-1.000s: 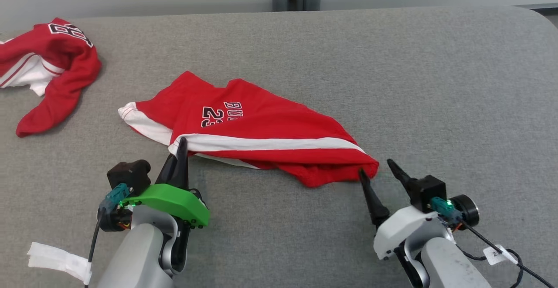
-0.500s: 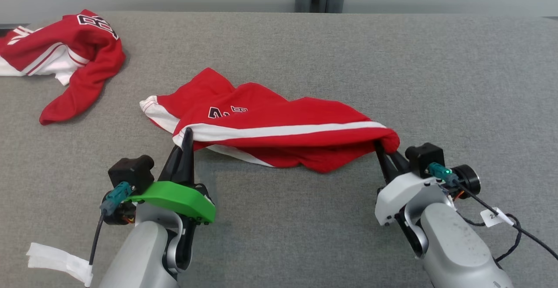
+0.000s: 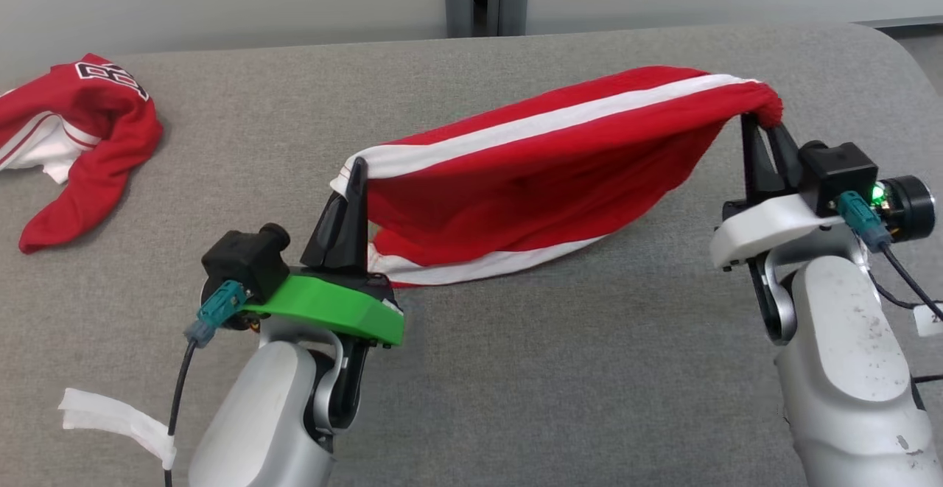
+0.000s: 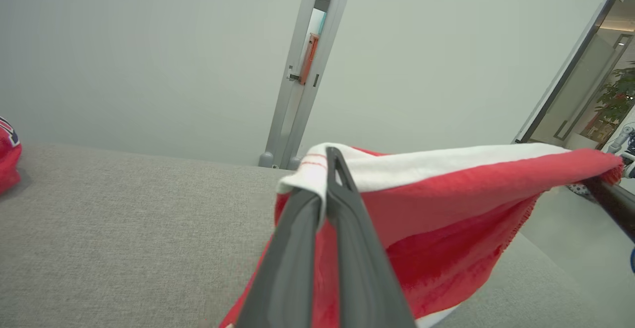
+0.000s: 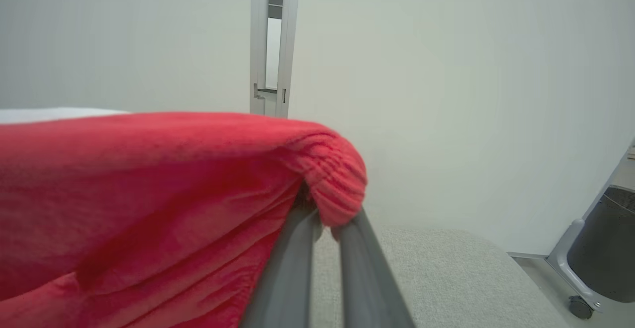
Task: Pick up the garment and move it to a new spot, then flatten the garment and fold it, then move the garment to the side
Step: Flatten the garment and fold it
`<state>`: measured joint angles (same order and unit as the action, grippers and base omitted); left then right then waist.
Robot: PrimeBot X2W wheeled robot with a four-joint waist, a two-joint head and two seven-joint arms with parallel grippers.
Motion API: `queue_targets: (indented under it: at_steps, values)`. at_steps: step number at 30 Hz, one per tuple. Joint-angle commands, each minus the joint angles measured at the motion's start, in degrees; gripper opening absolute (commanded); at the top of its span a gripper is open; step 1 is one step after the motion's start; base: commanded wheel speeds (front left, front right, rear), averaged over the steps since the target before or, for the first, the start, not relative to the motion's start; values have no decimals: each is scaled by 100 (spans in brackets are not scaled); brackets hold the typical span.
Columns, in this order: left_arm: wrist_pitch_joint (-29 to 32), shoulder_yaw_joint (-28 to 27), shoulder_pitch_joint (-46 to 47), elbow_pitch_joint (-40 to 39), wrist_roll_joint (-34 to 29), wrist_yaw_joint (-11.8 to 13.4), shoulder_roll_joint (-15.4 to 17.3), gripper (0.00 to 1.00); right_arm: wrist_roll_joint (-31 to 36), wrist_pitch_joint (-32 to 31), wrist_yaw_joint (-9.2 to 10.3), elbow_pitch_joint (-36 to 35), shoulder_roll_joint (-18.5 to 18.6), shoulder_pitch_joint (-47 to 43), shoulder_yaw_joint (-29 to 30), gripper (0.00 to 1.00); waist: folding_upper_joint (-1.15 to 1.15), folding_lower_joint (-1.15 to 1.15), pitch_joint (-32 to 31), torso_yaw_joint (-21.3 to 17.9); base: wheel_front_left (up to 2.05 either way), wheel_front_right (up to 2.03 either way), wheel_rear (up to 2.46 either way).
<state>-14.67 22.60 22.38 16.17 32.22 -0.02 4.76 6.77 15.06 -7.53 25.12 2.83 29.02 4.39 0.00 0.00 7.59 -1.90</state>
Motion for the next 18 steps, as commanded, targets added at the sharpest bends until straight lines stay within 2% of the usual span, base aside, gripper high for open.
queue_targets:
  at_steps: [1,5,10,18]
  values:
    - [-17,7,-47,-83,-13,25,12,0,25,16,8,-129,10,-222,65,0,0,0,3,-45,0,0,0]
    - [17,15,-382,-249,80,60,72,0,-10,16,8,-473,9,-769,165,0,0,0,79,-62,0,0,0]
    - [31,-6,-764,-119,152,109,171,0,-131,17,8,-237,13,-1263,-21,0,0,0,194,-39,0,0,0]
    - [-19,-38,-1101,269,180,-30,222,0,-359,17,8,119,17,-1482,-393,0,0,0,295,56,0,0,0]
